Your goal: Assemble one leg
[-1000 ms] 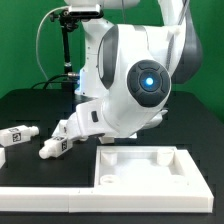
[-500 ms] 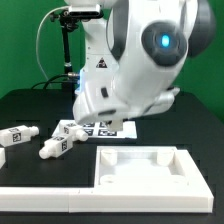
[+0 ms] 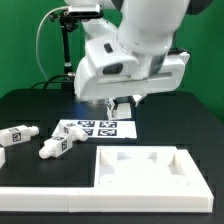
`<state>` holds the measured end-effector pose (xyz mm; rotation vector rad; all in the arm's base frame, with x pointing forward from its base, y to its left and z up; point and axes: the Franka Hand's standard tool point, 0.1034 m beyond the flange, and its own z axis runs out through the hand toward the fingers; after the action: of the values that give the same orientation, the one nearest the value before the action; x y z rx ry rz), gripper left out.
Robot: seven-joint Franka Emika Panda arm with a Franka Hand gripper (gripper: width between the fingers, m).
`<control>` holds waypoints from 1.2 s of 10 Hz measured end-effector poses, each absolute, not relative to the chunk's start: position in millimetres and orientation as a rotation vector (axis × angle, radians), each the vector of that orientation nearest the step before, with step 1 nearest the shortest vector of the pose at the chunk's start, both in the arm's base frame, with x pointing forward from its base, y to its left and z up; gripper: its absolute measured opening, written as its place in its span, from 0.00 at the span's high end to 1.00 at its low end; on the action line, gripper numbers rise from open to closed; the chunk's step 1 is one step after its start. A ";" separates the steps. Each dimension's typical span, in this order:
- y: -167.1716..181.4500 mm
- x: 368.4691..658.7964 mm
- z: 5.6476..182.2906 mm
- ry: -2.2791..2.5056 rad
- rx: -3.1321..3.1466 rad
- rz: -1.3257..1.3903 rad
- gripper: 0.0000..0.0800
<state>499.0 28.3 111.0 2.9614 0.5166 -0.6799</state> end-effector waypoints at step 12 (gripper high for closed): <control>39.1 595.4 165.3 0.527 3.047 0.676 0.64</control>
Offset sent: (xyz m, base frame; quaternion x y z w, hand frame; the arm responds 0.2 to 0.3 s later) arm 0.0899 0.0267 0.0535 0.0968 0.1091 -0.0102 0.9892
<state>595.4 39.1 165.3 3.0467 0.5274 0.6758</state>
